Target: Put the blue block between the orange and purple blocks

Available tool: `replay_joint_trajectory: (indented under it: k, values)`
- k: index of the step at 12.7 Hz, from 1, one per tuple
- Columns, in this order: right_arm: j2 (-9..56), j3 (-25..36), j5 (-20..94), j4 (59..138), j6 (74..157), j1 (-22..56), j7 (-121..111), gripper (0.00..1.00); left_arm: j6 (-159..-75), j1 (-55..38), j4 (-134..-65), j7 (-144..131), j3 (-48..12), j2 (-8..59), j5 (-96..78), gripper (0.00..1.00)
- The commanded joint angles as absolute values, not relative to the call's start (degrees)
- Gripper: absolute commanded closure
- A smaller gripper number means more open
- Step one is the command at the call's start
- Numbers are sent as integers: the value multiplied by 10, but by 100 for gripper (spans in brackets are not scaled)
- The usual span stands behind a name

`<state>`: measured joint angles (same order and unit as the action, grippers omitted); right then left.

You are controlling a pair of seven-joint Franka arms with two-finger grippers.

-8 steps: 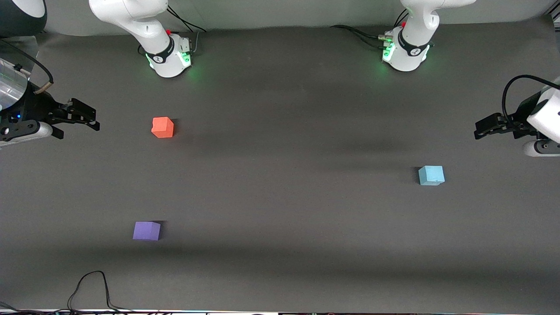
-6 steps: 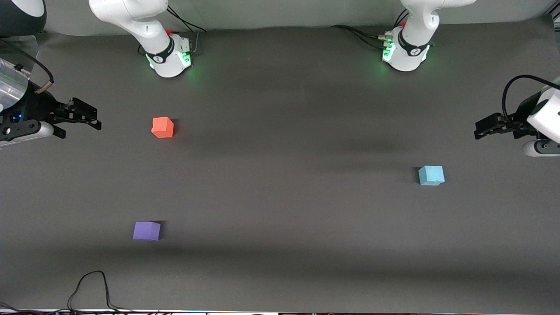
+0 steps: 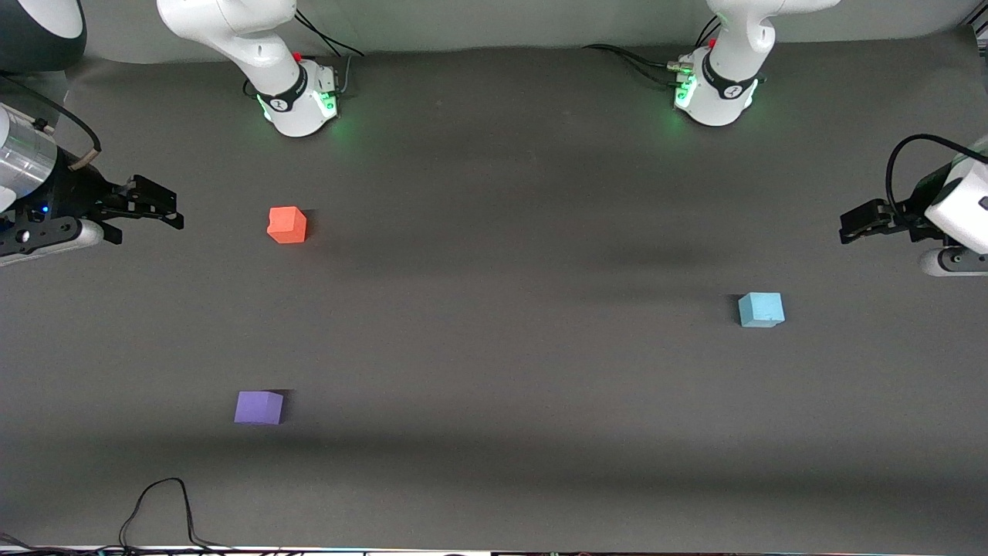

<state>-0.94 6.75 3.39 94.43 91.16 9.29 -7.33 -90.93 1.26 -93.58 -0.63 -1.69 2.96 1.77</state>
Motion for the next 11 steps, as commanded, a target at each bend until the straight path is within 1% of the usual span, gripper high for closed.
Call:
replay_joint_trajectory:
  k: [1,4,7,9,11]
  values:
    - [-3,71,44,932,903,98,-73,0,-926,15,-962,22,-12,16,29,0]
    - [-5,69,44,929,902,99,-66,0,-947,15,-945,29,-11,35,23,0]
    - [-6,69,45,930,902,98,-72,0,-957,27,-961,45,-9,38,19,0]
    - [-6,69,45,928,902,98,-70,0,-1001,29,-1013,48,-8,39,15,0]
    - [-5,69,45,930,902,98,-73,0,-1087,29,-1097,49,-8,39,15,0]
